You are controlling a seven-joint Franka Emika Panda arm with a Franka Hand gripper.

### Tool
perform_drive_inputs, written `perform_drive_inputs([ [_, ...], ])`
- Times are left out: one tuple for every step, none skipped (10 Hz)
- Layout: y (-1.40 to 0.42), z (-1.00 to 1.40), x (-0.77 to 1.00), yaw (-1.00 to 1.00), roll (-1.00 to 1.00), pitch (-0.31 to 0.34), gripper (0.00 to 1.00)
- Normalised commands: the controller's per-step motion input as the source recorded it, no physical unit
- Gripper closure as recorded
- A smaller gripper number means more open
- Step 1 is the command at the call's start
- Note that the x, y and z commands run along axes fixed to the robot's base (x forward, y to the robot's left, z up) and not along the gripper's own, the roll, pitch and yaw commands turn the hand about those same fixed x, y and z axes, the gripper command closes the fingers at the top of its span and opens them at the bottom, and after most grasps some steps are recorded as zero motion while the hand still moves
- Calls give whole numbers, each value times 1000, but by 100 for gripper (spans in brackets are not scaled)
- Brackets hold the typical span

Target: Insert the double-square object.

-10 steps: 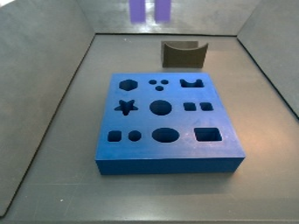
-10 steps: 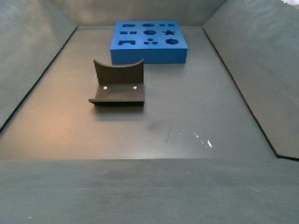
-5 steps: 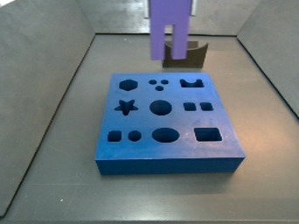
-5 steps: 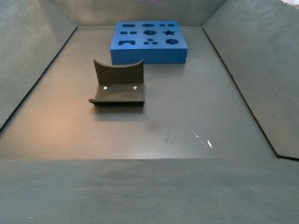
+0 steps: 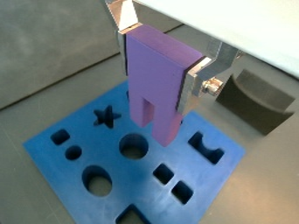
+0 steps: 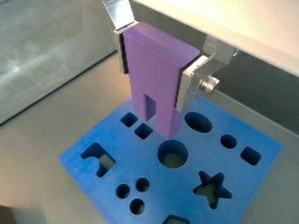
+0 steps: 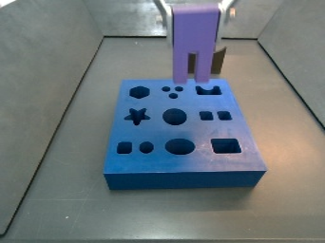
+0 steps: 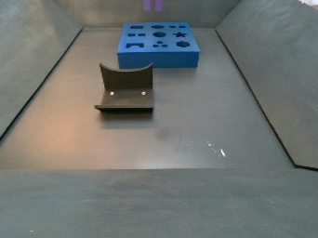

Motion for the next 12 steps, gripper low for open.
perform_drive_inputs([
  [-83, -606, 1000, 0, 0, -57, 100],
  [-171, -457, 871, 0, 136, -139, 100],
  [0, 0, -74, 66, 0, -11, 100],
  [-31, 0, 0, 0, 0, 0, 100],
  [0, -134, 651, -11, 9, -86, 100],
  [0, -223, 977, 0, 30, -217, 100],
  [0, -297, 989, 0, 41, -189, 100],
  [14, -366, 951, 0, 90, -110, 100],
  [0, -620, 680, 129, 313, 0, 100],
  [0, -563, 269, 71, 301, 16, 100],
  [0, -471, 94, 34, 233, 0, 100],
  [-20, -377, 129, 0, 149, 0, 100],
])
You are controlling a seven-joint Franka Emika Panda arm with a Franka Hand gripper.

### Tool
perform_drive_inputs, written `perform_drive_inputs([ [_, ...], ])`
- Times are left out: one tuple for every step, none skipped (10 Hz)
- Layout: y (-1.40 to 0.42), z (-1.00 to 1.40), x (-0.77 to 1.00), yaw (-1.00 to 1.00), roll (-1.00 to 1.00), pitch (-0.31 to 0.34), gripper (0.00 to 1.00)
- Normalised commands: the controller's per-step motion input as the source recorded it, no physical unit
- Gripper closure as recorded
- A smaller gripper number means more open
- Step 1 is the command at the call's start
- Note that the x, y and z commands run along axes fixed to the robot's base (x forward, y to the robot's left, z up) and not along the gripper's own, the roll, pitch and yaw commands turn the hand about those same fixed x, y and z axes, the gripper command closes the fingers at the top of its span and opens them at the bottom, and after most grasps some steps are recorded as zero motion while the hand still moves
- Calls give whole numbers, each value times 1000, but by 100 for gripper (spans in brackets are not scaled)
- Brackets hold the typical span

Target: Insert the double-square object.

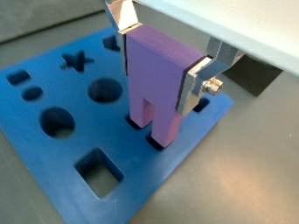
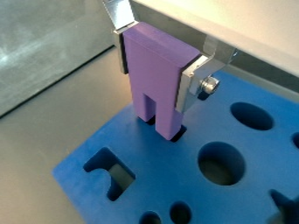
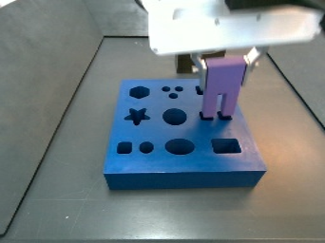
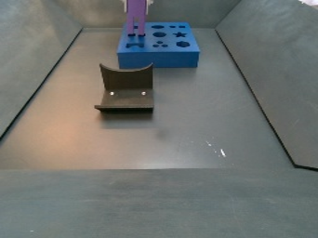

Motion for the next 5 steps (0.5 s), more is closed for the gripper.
perform_drive_inputs([
  [0, 0, 0, 0, 0, 16, 100],
  [0, 0, 34, 0, 0, 24, 100],
  [-120, -137, -60, 54, 117, 21, 100],
  [-109, -203, -57, 126, 39, 130, 100],
  [-43, -269, -180, 200, 17, 146, 100],
])
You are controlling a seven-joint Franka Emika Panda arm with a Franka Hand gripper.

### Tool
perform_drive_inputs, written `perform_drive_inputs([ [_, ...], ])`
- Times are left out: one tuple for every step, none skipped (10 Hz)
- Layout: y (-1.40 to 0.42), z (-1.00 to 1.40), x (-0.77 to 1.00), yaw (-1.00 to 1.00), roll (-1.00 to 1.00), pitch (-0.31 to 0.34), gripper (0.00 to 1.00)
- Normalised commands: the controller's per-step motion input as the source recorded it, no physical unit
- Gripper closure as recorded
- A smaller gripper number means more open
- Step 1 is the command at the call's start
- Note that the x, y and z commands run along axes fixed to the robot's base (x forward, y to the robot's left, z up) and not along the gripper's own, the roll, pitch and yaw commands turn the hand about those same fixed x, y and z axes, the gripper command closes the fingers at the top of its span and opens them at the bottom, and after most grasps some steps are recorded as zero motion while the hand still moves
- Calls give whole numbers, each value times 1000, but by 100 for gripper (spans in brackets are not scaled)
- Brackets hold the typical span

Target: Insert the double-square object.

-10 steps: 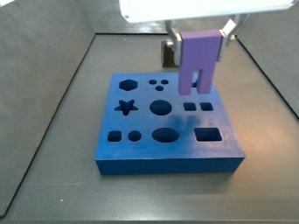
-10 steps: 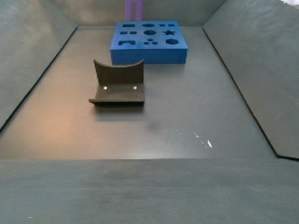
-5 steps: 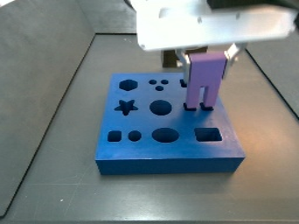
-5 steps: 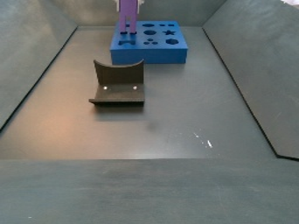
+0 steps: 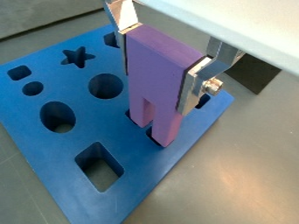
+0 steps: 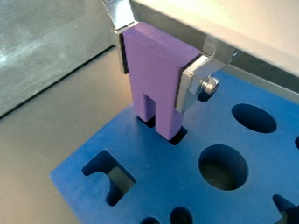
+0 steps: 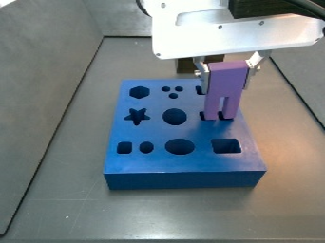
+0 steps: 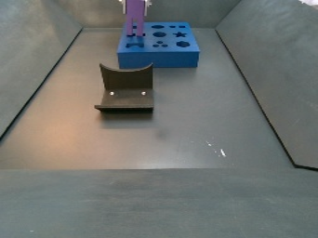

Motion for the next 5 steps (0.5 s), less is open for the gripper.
perform_drive_inputs([
  [0, -311, -51, 174, 89, 197, 100],
  [0, -354, 0, 106, 127, 314, 100],
  [0, -311, 0, 94, 64, 379, 100],
  [0, -340, 249, 0, 0, 430, 100],
  [26, -357, 463, -63, 0, 443, 100],
])
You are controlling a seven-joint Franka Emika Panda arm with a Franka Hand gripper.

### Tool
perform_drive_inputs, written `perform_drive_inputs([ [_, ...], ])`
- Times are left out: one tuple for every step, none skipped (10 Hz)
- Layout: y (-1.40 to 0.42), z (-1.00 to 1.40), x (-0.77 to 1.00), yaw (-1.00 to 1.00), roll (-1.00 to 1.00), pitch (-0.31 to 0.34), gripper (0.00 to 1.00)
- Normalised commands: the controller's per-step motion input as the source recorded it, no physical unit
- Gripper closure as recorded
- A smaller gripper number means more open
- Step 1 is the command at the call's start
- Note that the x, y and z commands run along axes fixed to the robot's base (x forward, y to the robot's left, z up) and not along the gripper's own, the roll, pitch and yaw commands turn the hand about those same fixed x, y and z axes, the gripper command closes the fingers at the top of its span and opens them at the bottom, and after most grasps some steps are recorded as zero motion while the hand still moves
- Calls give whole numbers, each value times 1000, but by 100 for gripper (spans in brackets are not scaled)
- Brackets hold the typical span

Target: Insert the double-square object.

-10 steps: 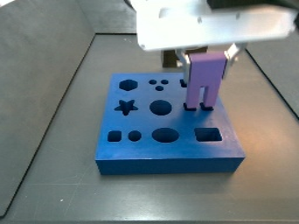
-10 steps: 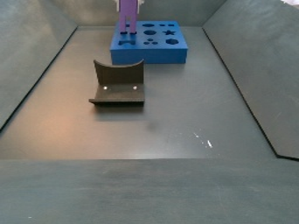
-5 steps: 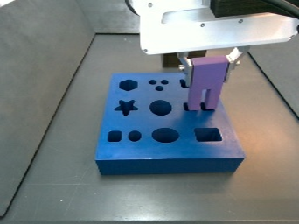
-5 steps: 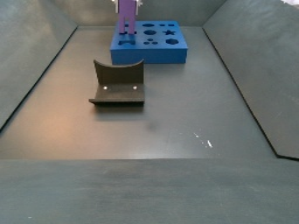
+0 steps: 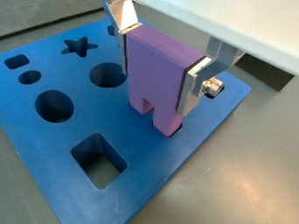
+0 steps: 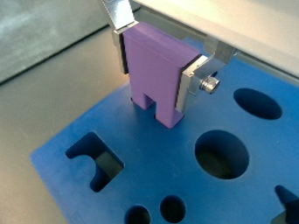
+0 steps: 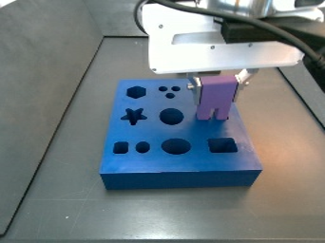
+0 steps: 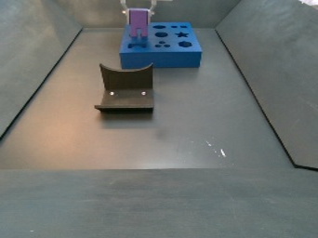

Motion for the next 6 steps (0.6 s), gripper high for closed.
perform_drive_inputs([
  [0, -291, 523, -174, 0, 467, 100],
  [0, -291, 497, -200, 0, 459, 100],
  [0, -326, 483, -226, 0, 434, 100],
  [0, -340, 509, -266, 0, 346, 100],
  [0, 0, 26, 0, 0, 20, 100],
  [0, 0, 0, 0, 0, 0, 100],
])
